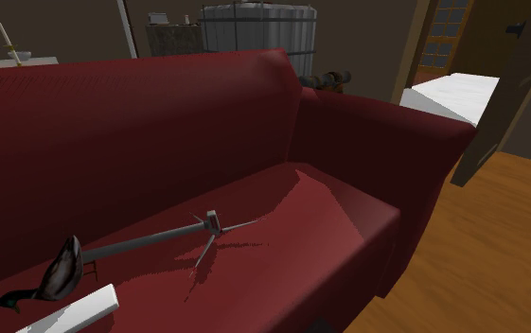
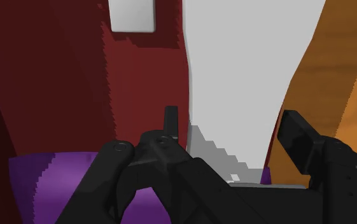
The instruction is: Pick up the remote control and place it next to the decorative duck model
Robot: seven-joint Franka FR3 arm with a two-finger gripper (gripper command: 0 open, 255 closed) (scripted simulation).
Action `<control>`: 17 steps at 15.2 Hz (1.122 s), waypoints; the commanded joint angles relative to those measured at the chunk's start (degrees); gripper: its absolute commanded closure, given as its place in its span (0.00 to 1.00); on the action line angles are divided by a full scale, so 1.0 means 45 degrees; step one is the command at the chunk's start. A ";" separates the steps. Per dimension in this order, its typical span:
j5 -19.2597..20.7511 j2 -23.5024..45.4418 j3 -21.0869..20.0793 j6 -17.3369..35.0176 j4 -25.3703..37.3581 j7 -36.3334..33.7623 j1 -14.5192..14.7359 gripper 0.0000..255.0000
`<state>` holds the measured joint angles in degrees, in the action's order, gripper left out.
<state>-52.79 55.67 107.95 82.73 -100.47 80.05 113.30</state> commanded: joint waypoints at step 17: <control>-0.1336 0.1058 -0.1467 0.1781 -0.1731 0.0234 0.0300 1.00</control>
<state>-58.45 60.17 101.65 90.22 -107.61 80.89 114.49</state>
